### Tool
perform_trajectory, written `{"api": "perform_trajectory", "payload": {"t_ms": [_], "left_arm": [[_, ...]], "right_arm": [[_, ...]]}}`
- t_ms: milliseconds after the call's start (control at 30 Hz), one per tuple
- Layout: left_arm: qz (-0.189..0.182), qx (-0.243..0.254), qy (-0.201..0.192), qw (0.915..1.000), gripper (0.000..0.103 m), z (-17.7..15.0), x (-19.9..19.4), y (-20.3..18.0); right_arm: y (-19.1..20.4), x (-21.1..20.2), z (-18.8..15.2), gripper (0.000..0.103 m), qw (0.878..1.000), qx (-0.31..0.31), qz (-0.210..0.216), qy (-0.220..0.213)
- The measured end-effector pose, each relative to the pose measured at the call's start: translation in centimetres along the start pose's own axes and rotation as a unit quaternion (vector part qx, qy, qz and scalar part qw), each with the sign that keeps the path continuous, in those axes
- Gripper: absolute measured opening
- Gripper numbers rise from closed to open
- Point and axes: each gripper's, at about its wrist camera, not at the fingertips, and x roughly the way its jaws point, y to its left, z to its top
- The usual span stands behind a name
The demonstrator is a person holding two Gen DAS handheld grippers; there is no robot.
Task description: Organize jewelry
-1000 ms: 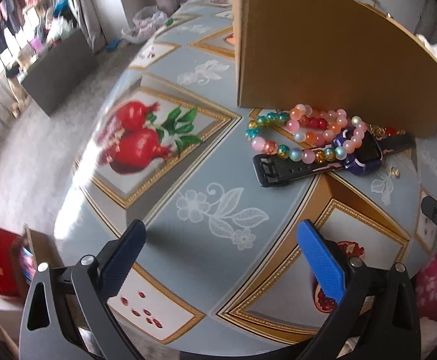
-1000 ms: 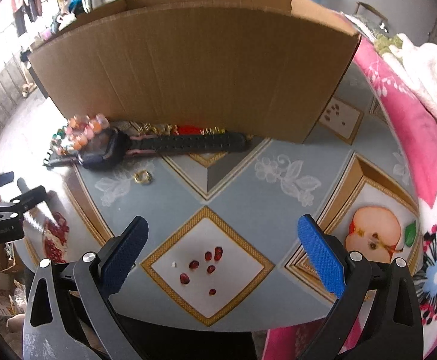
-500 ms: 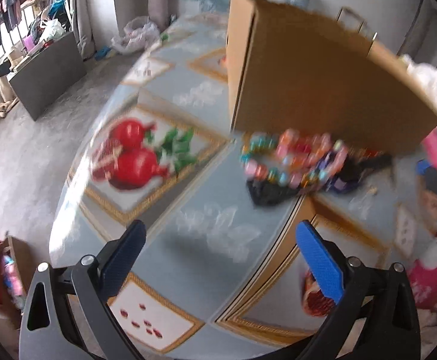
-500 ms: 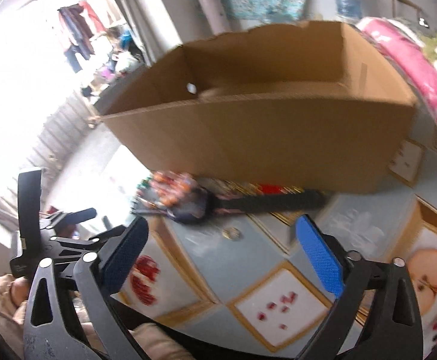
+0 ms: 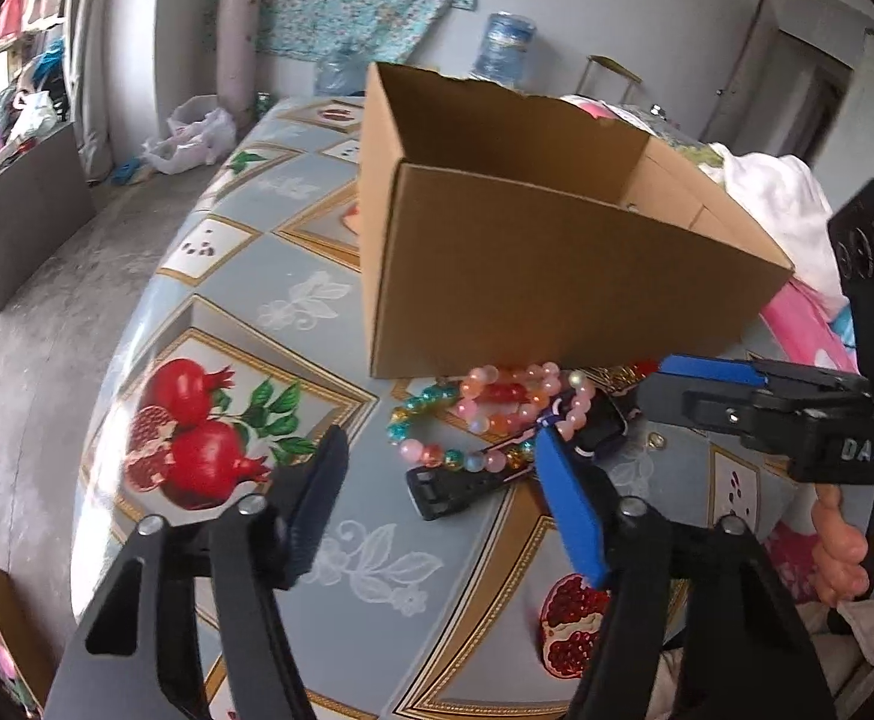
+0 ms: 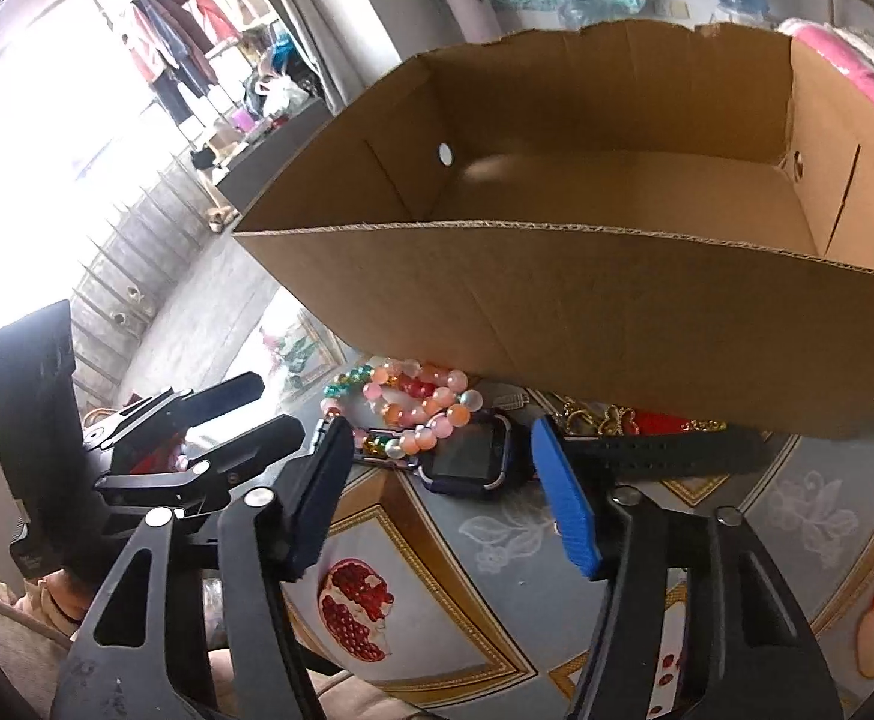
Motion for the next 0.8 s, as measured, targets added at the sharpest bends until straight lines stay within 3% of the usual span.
{"api": "perform_trajectory", "payload": {"t_ms": [200,333,467,800], "left_arm": [[-0.006,0.003,0.029,0.9996,0.048,-0.7,0.9,0.1],[-0.010,-0.020,0.042,0.9988,0.033,-1.0,1.5,1.1],[-0.011,-0.042,0.052,0.9977,0.020,-1.2,1.7,2.0],[0.000,-0.046,0.062,0.9970,0.013,-1.9,1.7,2.1]], "right_arm": [[-0.4,0.3,-0.3,0.052,0.999,-0.014,-0.036,0.006],[-0.9,0.5,0.1,0.051,0.999,-0.029,-0.033,0.006],[-1.7,1.2,0.3,0.042,0.999,-0.031,-0.020,0.019],[-2.2,1.7,-1.0,0.041,0.998,-0.030,-0.019,0.059]]}}
